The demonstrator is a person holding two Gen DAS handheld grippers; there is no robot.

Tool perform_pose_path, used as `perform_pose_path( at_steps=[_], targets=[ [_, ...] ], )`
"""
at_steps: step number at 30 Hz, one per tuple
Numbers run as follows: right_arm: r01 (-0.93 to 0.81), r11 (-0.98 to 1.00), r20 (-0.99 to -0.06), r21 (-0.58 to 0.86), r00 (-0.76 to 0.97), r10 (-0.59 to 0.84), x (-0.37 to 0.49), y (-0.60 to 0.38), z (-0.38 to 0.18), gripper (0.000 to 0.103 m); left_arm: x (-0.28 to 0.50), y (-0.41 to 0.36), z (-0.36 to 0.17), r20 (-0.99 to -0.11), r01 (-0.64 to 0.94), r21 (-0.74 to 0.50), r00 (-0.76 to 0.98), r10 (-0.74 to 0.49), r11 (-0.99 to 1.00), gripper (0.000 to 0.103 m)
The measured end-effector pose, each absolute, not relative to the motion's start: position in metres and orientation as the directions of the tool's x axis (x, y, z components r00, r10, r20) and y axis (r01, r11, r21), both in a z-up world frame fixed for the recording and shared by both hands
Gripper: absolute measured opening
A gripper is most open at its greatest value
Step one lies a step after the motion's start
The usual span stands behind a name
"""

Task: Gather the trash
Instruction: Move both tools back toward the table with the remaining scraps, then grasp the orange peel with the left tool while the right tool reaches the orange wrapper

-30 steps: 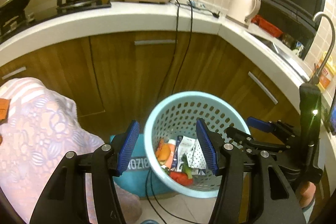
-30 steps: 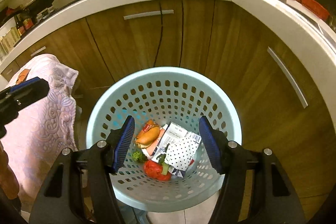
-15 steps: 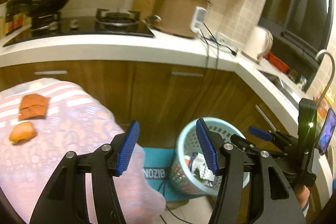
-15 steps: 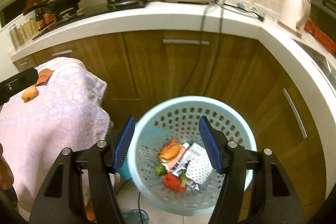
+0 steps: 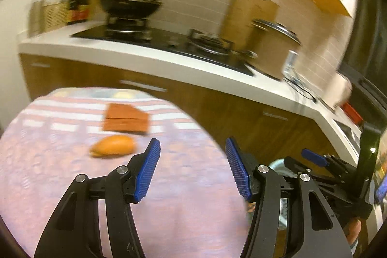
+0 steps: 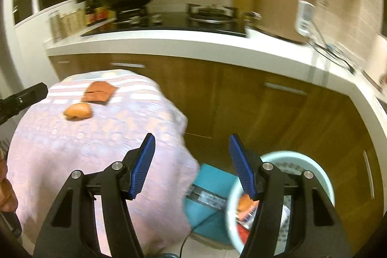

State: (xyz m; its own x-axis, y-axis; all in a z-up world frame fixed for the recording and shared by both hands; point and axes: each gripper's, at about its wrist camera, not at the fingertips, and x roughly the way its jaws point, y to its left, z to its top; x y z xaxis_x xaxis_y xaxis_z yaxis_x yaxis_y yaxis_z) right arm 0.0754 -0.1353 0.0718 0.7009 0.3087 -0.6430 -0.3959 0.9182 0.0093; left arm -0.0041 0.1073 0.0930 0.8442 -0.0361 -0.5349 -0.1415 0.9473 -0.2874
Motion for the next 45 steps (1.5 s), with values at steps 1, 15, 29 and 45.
perform_pose_path(
  at_steps=[1, 15, 29, 45],
  targets=[
    [-0.422, 0.907, -0.637, 0.008, 0.697, 0.330, 0.075, -0.122, 0.073, 0.059, -0.008, 0.117, 0.093, -0.535, -0.161, -0.291, 0.845, -0.021, 0.943, 0.055],
    [-0.621, 0.783, -0.633, 0.004, 0.605, 0.483, 0.098, 0.021, 0.044, 0.035, -0.013, 0.224, 0.052, -0.625, -0.372, -0.279, 0.770, 0.127, 0.885, 0.055],
    [-0.627, 0.771, -0.680, 0.116, 0.515, 0.521, 0.134, 0.031, -0.005, 0.035, 0.078, 0.215, -0.001, -0.700, -0.226, -0.197, 0.714, 0.025, 0.954, 0.059],
    [-0.650, 0.758, -0.711, 0.051, 0.509, 0.485, 0.143, 0.040, 0.000, 0.035, 0.078, 0.184, -0.017, -0.733, -0.093, -0.209, 0.674, -0.093, 0.974, 0.035]
  ],
)
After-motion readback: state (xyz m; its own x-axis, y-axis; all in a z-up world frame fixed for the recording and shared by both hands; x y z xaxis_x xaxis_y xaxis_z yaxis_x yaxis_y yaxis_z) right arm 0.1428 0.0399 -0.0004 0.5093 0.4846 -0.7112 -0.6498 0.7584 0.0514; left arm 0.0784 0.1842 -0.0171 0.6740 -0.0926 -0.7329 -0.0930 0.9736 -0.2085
